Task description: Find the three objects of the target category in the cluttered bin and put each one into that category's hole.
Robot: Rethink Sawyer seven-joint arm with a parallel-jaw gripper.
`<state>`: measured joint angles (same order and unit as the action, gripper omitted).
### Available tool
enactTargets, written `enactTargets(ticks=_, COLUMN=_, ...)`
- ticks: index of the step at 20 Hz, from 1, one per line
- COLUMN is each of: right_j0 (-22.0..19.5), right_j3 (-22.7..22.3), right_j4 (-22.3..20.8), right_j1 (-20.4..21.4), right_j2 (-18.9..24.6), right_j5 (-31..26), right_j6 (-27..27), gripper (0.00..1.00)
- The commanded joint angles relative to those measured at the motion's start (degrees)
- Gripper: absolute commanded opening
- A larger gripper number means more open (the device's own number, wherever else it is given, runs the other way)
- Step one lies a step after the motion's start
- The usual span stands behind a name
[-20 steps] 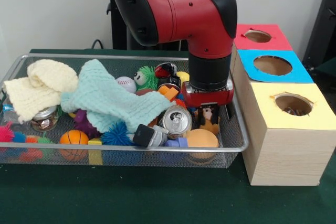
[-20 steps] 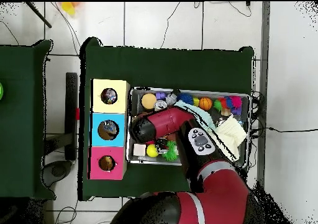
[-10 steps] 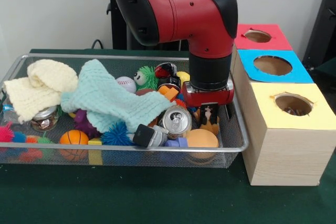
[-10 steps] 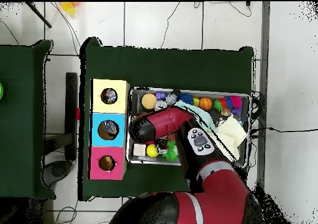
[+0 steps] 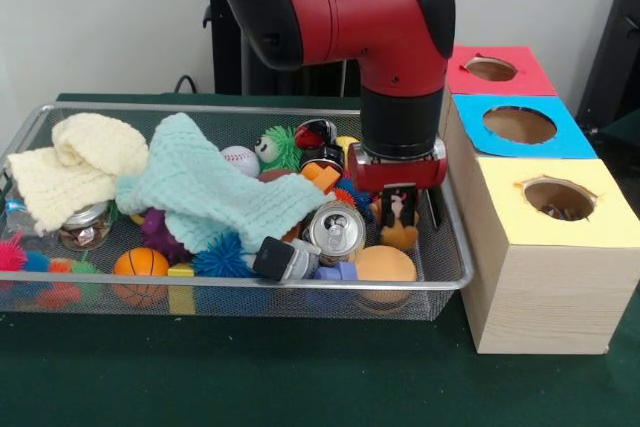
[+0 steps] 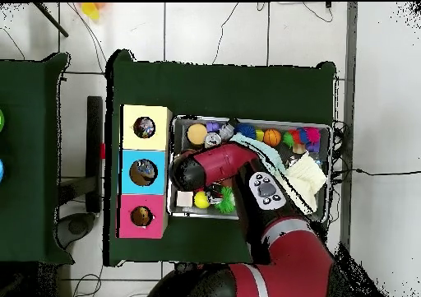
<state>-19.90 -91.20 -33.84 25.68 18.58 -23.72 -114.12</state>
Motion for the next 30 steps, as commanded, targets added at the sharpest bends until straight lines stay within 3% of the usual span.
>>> enactTargets(ticks=1, right_j0=-3.47, right_j3=-6.80, right_j4=4.14, right_j1=7.64, right_j2=3.54, right_j5=-2.70, right_j6=-0.83, gripper=0.00)
enactTargets(ticks=12, right_j0=-5.18, right_j3=-11.33, right_j4=6.66, right_j1=10.98, right_j2=4.80, right_j5=-2.30, right_j6=0.14, gripper=0.00)
enactTargets(ticks=23, right_j0=-3.30, right_j3=-20.20, right_j4=12.87, right_j1=25.78, right_j2=4.51, right_j5=-9.08, right_j6=0.20, gripper=0.00)
enactTargets(ticks=30, right_j0=-2.40, right_j3=-22.71, right_j4=16.15, right_j1=29.19, right_j2=4.93, right_j5=-10.82, right_j6=0.44, gripper=0.00)
